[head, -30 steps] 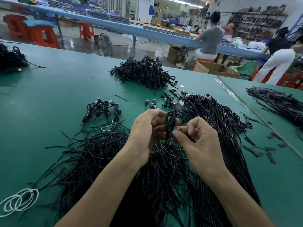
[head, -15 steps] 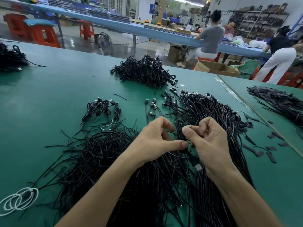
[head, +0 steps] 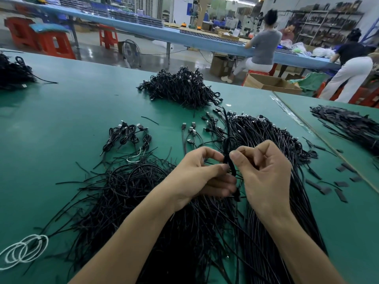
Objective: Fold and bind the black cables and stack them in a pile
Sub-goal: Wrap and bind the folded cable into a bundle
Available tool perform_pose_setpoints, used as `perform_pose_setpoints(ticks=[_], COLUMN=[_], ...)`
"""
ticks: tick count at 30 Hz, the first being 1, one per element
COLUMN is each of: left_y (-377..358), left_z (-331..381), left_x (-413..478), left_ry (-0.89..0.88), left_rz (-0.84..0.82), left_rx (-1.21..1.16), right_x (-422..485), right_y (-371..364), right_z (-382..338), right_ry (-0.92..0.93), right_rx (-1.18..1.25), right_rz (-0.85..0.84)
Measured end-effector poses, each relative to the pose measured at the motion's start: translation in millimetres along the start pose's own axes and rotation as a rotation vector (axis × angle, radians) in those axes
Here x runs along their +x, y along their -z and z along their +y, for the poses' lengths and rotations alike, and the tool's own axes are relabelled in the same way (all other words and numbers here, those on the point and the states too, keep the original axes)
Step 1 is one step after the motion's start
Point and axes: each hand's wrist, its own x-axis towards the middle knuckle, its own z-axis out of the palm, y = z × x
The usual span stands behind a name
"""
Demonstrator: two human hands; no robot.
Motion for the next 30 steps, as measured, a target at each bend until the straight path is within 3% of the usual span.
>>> perform_pose_setpoints(ticks=[5, 10, 15, 17, 20, 23, 26, 30], left_y=[-4, 2, 19, 32, 67, 111, 152, 179], left_z=[5, 4, 11, 14, 18, 17, 11, 3], left_x=[4, 2, -1, 2, 18, 41, 63, 80], left_ry=[0.043, -0.114, -0.203, -0.237, -0.303, -0.381, -0.32, -0.233], left_rz=[0.052, 0.124, 0.153, 0.192, 0.506, 0.843, 0.999, 1.044], left_rx=[-0.31, -0.236, -0.07, -0.053, 0.059, 0.336, 0.584, 0.788], right_x=[-5, -9, -7, -5, -5, -9, -8, -1], right_y=[0, -3, -2, 0, 3, 2, -5, -16], right_z=[-3, -3, 2, 8, 24, 41, 49, 49], right_ry=[0.034, 0.0, -0.219, -0.316, -0.419, -0.455, -0.387, -0.276], right_rx=[-0.055, 0.036, 0.246, 0.212, 0.055, -0.121, -0.292, -0.57], right_rz=[-0.036, -0.181, -0.26, -0.293, -0.341, -0.347, -0.37, -0.518])
